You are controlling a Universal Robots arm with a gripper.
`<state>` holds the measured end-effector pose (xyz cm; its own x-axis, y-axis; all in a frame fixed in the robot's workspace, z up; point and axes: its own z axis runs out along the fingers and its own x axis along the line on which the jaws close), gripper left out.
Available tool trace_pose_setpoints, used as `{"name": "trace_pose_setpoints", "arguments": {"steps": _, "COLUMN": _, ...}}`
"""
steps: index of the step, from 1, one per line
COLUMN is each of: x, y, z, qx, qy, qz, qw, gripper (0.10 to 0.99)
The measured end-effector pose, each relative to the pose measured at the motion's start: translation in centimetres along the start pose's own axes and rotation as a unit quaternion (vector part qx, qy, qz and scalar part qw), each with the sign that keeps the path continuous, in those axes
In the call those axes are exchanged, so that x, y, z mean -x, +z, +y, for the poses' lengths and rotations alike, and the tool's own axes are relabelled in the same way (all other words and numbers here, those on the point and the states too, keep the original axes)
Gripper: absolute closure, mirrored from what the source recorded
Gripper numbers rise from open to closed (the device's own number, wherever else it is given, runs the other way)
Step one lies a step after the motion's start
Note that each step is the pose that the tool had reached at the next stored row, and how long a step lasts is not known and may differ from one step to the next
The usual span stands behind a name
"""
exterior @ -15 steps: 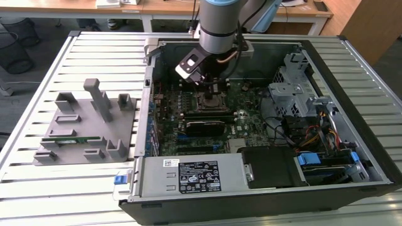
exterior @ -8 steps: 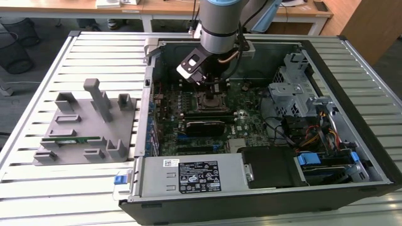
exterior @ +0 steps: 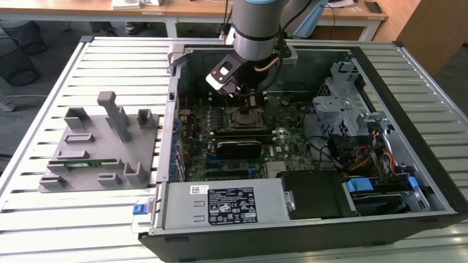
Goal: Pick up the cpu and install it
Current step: 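Install the first cpu locking lever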
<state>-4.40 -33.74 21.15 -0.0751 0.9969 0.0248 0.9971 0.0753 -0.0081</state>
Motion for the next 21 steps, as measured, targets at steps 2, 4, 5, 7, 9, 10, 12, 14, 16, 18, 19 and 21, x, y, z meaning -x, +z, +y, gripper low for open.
{"name": "trace_pose_setpoints", "arguments": {"steps": 2, "x": 0.0, "y": -0.13, "z": 0.0, "qx": 0.0, "qy": 0.0, "qz": 0.0, "qw": 1.0, "gripper": 0.98}}
{"name": "trace_pose_setpoints", "arguments": {"steps": 4, "x": -0.01, "y": -0.31, "z": 0.0, "qx": 0.0, "qy": 0.0, "qz": 0.0, "qw": 1.0, "gripper": 0.98}}
{"name": "trace_pose_setpoints", "arguments": {"steps": 5, "x": -0.01, "y": -0.42, "z": 0.0, "qx": 0.0, "qy": 0.0, "qz": 0.0, "qw": 1.0, "gripper": 0.98}}
{"name": "trace_pose_setpoints", "arguments": {"steps": 7, "x": -0.01, "y": -0.58, "z": 0.0, "qx": 0.0, "qy": 0.0, "qz": -0.0001, "qw": 1.0, "gripper": 0.98}}
{"name": "trace_pose_setpoints", "arguments": {"steps": 9, "x": -0.02, "y": -0.82, "z": -0.01, "qx": 0.0, "qy": 0.0, "qz": 0.0, "qw": 1.0, "gripper": 0.98}}
{"name": "trace_pose_setpoints", "arguments": {"steps": 10, "x": -0.02, "y": -0.92, "z": -0.01, "qx": 0.0, "qy": 0.0, "qz": 0.0, "qw": 1.0, "gripper": 0.98}}
{"name": "trace_pose_setpoints", "arguments": {"steps": 12, "x": -0.03, "y": -1.11, "z": -0.01, "qx": -0.0001, "qy": 0.0, "qz": 0.0, "qw": 1.0, "gripper": 0.98}}
{"name": "trace_pose_setpoints", "arguments": {"steps": 14, "x": -0.03, "y": -1.33, "z": -0.01, "qx": 0.0, "qy": 0.0, "qz": 0.0, "qw": 1.0, "gripper": 0.98}}
{"name": "trace_pose_setpoints", "arguments": {"steps": 16, "x": -0.04, "y": -1.56, "z": -0.01, "qx": 0.0, "qy": 0.0, "qz": 0.0, "qw": 1.0, "gripper": 0.98}}
{"name": "trace_pose_setpoints", "arguments": {"steps": 18, "x": -0.04, "y": -1.8, "z": -0.01, "qx": 0.0, "qy": 0.0, "qz": 0.0, "qw": 1.0, "gripper": 0.98}}
{"name": "trace_pose_setpoints", "arguments": {"steps": 19, "x": -0.05, "y": -1.91, "z": -0.01, "qx": 0.0, "qy": 0.0, "qz": 0.0, "qw": 1.0, "gripper": 0.98}}
{"name": "trace_pose_setpoints", "arguments": {"steps": 21, "x": -0.05, "y": -2.18, "z": -0.02, "qx": 0.0, "qy": 0.0, "qz": 0.0, "qw": 1.0, "gripper": 0.98}}
